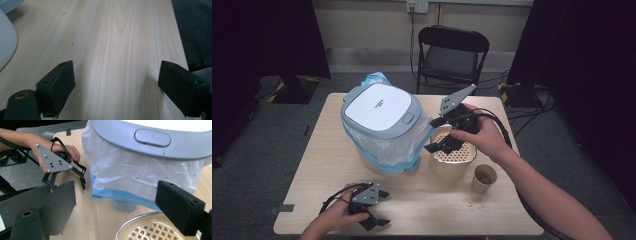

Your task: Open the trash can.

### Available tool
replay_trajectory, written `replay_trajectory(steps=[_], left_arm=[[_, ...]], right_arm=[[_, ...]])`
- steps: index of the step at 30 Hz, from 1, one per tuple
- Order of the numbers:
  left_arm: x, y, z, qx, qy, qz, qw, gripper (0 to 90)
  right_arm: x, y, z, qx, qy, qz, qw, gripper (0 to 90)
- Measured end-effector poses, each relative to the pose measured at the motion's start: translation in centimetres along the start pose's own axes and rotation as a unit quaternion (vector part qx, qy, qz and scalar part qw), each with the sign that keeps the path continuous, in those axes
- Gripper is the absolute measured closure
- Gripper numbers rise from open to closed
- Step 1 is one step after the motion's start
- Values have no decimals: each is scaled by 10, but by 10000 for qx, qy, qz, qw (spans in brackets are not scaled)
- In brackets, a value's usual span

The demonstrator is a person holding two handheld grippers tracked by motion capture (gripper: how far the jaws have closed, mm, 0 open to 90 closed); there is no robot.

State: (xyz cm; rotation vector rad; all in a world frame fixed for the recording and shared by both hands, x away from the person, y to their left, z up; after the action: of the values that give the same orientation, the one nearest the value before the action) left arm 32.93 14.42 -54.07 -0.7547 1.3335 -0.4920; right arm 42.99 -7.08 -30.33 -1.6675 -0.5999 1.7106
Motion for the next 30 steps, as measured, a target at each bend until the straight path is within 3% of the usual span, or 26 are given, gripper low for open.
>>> replay_trajectory(steps=[18,30], left_arm=[[0,0,0,23,13,-22,10000,130],[0,0,0,15,15,9,10000,128]], right_arm=[[-2,-31,-15,-158,26,-10,9999,164],[22,-44,-22,-149,-72,-39,9999,164]])
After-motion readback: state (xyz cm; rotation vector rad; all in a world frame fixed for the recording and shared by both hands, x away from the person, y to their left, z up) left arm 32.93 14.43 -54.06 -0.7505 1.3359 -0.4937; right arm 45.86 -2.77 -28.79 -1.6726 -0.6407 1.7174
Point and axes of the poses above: each handheld gripper's, and its own axes: x roughly forward along the jaws, y roughly out of its underside, z roughly to its left, the point moved 6 cm from there along x, roughly forward along the jaws, and after that the axes turned 6 degrees about -y, right-handed, at the moved point
